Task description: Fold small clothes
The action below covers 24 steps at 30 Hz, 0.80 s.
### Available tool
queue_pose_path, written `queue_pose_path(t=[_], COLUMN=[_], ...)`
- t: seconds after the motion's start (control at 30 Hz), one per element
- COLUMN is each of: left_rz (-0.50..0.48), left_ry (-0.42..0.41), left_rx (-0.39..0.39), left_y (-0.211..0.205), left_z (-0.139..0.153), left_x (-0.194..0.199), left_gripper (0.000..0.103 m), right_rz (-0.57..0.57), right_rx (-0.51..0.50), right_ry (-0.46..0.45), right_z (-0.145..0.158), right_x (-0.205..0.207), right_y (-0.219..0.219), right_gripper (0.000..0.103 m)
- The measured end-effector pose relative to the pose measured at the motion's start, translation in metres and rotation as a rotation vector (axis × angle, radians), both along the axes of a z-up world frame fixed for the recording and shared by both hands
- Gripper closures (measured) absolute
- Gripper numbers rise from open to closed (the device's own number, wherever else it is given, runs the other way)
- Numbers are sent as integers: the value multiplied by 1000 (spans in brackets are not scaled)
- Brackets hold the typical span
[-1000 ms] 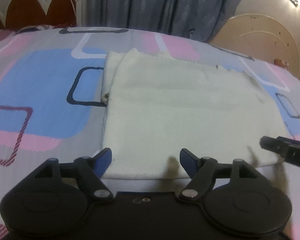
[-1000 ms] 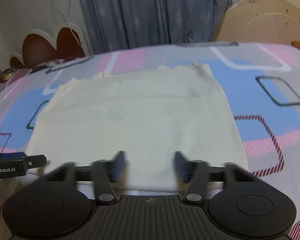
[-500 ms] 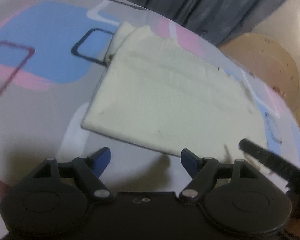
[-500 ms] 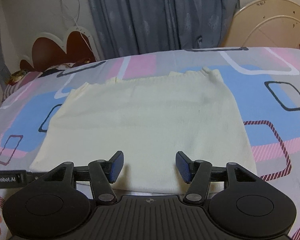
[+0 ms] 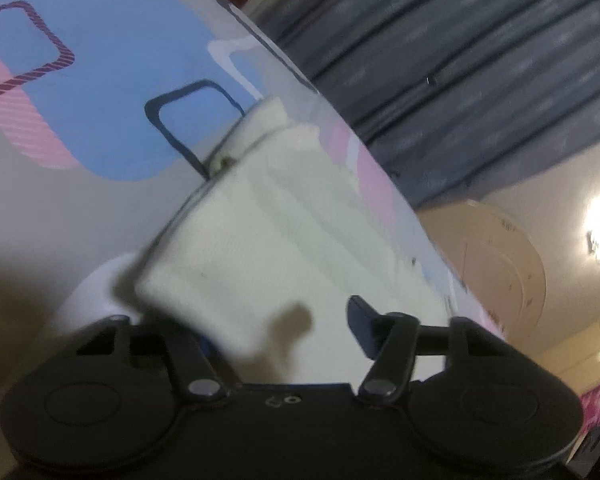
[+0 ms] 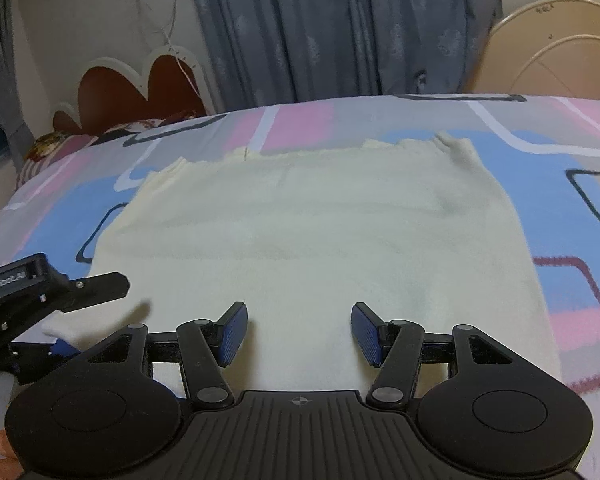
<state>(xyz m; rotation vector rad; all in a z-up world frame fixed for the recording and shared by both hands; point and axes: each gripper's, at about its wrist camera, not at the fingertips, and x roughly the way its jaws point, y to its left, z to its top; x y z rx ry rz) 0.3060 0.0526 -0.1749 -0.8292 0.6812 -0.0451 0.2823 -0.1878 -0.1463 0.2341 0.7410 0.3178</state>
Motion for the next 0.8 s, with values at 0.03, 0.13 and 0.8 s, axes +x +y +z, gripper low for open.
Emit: queue_pose_path(t=[0.03, 0.13, 0.8], left_rz=[16, 59, -210], left_ry=[-5, -18, -264], left_rx=[-15, -27, 327], left_y=[2, 5, -67], left_z=[-2, -7, 81], left_x=[3, 8, 16], left_gripper=[52, 71, 96], right_rz=[5, 6, -37], right_rx=[-3, -9, -27], right_ry=[-7, -43, -109], right_z=[0, 4, -17], right_x=[4, 18, 26], right_y=[3, 9, 8], right_gripper=[46, 46, 46])
